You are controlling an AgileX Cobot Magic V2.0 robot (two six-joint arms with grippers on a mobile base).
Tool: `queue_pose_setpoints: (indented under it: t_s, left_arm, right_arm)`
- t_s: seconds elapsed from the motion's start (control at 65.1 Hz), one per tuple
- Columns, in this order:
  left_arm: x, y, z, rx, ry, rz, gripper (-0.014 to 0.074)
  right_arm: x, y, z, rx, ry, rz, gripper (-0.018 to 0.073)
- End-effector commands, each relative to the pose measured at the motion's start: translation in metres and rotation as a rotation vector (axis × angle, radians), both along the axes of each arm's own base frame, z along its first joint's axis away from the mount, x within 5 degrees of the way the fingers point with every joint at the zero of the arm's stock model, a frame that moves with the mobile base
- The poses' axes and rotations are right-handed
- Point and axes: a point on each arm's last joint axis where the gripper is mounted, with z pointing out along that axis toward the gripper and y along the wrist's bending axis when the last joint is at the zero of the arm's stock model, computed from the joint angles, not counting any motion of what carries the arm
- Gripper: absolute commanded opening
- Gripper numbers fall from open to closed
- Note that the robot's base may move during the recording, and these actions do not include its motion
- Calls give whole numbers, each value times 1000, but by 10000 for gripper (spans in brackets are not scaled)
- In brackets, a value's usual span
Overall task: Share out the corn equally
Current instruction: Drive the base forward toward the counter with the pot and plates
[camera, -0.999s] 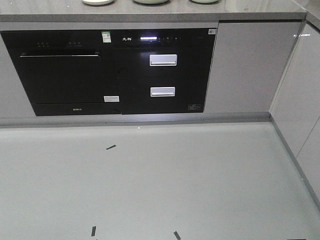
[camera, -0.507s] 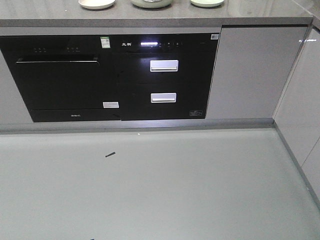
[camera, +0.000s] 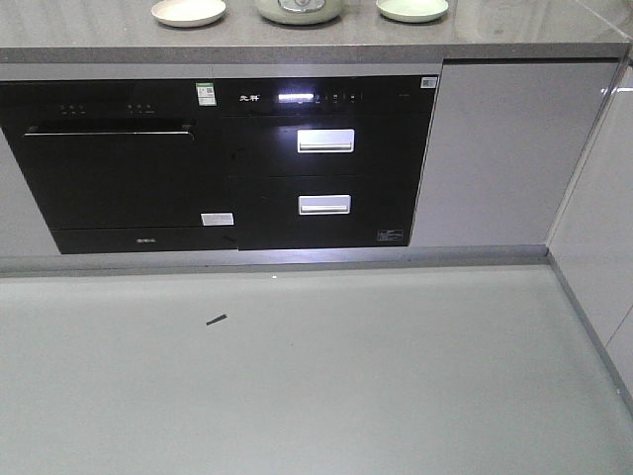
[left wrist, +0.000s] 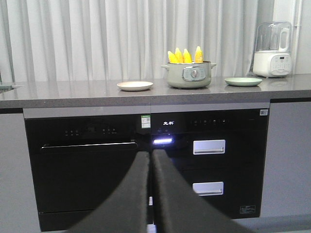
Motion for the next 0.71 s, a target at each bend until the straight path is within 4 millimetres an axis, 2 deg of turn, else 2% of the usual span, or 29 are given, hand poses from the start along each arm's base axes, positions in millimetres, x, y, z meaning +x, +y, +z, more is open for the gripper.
queue_pose_setpoints:
  t_s: [0.0,0.692]
  left_arm:
    - [-3,-1,13,-4,-109,-10,-6]
    - [-3,-1,13,-4,-109,-10,-6]
  right_arm:
    - [-1,0,4,-5,-71,3,-3]
    - [-1,0,4,-5,-71,3,-3]
